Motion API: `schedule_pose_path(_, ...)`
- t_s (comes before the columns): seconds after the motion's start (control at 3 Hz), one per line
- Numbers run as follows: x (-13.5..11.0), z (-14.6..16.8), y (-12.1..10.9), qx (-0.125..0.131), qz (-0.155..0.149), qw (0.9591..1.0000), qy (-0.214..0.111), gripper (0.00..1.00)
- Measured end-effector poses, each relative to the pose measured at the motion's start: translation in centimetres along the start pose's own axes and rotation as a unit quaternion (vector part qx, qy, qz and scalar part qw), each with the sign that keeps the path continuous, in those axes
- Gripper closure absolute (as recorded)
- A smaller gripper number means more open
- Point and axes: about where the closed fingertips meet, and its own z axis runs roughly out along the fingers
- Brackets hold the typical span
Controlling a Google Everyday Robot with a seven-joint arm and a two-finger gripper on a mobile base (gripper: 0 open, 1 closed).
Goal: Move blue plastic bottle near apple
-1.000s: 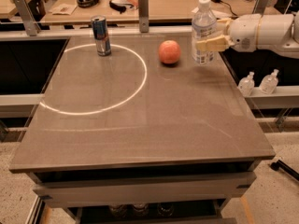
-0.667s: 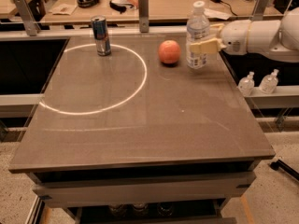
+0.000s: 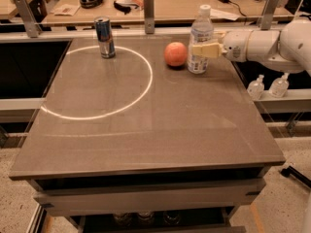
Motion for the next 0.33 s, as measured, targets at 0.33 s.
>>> schedule_pose_path(0.33,0.05,0.06,-0.28,0.004,0.003,1.0,-0.003,0.82)
